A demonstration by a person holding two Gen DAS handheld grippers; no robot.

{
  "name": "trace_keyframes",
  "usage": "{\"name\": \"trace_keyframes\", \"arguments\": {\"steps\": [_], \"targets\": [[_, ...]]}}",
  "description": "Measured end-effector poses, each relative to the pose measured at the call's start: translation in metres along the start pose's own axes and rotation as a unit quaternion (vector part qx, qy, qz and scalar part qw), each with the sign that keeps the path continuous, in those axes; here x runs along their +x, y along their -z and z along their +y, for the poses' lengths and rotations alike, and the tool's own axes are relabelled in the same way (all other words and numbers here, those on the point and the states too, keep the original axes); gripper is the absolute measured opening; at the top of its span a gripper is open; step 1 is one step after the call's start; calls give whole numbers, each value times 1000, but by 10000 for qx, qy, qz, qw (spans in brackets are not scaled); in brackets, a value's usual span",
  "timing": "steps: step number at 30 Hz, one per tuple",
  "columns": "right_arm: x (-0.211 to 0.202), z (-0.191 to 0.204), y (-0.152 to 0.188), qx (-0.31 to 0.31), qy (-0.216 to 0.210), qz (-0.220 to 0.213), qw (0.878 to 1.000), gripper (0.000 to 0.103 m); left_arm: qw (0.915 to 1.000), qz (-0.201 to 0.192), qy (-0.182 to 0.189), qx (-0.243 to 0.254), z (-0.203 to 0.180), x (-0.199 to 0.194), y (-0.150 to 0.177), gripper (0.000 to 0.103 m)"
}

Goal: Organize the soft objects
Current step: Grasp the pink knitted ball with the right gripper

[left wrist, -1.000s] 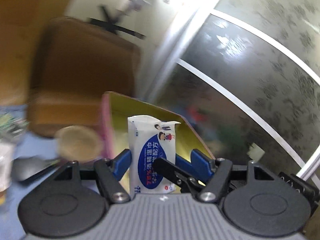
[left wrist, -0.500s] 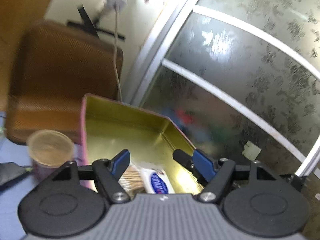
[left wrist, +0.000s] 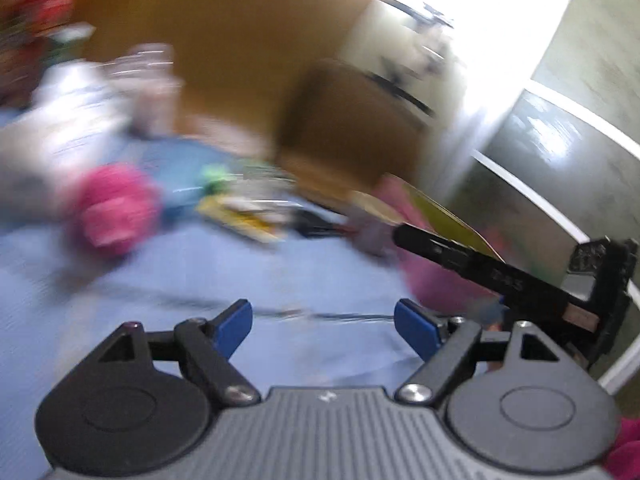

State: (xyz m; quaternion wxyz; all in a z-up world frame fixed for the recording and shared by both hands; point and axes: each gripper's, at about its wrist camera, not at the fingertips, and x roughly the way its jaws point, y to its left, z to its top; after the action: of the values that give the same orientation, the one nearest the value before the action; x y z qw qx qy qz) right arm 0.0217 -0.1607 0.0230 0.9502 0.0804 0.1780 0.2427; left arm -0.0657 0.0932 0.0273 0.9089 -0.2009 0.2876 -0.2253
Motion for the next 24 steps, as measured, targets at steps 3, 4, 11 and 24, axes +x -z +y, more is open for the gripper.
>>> {"name": "trace_keyframes", "arguments": {"steps": [3,4,11,24], "targets": [[25,46,-4,-460,-692,285,9961,63,9975,-408,-396,-421,32,-34,4,81],[32,58,-5,-571,-854,352,9941,63,9961,-514,-477,-528,39,-42,4,81],[117,131,-15,-932,-1421,1025,9801,85,9876,-993,-614,-1051,69,-76,0,80],[82,114,16,-1505,-1068,1244,9749,55,9925,-597,-319,-1022,60,-56,1,83]]}}
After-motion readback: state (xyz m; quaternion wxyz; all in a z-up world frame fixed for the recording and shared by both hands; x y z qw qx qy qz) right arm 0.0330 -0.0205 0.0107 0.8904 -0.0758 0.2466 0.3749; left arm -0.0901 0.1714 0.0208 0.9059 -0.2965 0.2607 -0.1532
